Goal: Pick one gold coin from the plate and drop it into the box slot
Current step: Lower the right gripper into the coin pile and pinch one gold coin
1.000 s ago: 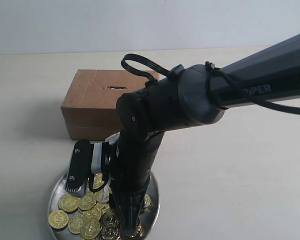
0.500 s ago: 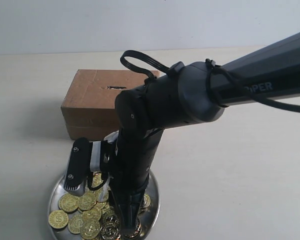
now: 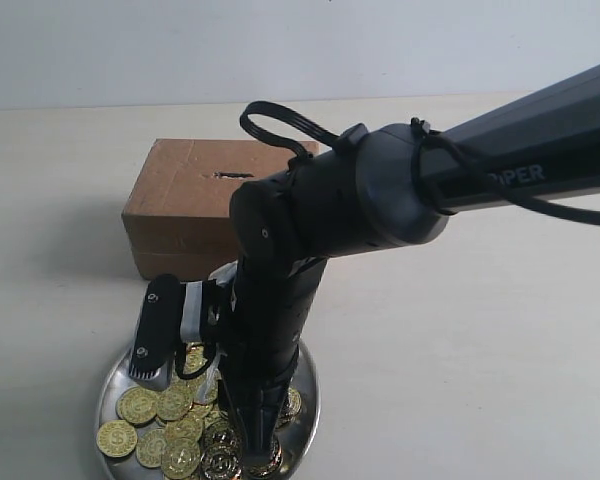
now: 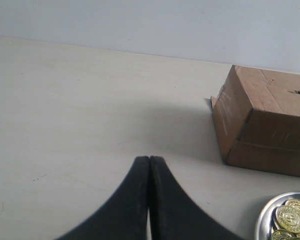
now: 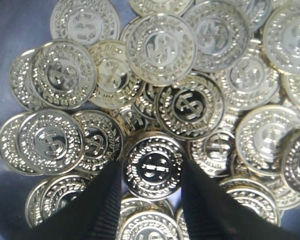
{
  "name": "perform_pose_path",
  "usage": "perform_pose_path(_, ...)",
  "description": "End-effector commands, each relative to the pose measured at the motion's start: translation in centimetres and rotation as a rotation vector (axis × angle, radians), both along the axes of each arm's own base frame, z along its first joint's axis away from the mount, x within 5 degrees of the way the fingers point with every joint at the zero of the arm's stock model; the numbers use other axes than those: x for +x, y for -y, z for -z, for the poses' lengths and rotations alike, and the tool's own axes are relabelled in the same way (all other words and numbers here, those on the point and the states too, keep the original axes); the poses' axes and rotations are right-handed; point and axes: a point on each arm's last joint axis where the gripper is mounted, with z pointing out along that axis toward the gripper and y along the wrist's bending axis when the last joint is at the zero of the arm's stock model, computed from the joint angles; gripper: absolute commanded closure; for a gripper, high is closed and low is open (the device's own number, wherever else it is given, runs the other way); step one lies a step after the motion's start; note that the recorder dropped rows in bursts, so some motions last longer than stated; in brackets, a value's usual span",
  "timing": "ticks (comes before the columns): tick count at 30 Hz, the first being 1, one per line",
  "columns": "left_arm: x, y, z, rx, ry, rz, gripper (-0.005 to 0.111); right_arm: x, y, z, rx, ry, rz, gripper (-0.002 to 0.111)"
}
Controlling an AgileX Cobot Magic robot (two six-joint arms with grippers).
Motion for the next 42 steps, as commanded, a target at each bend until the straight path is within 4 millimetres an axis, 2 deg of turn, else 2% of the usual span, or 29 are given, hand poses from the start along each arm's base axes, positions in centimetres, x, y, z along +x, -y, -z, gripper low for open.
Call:
perform_pose_path(1,-0.02,0.01,0.03,0.003,0.007,0.004,0.107,0.17,-0.25,-0.12,0.011,0.014,0.003,0.064)
perform_pose_path(18,-0.02,0.01,0.03,0.003,0.007,0.004,0.107,0.26,-0.46,-0.14,0.033,0.018,0.026,0.062)
perform_pose_path(25,-0.02,0.01,0.03,0.003,0.007,0.004,0.107,0.19,-0.45,0.67,0.016,-0.003,0.04,0.062)
perform_pose_path(34,-0.02,0.01,0.03,0.003,0.007,0.004,0.107,0.21,-0.49,0.62,0.018,-0.004,0.042,0.062)
perform_pose_path(42,-0.02,0.01,0.03,0.003,0.007,0.004,0.107,0.18,-0.47,0.62,0.015,-0.006,0.041,0.073)
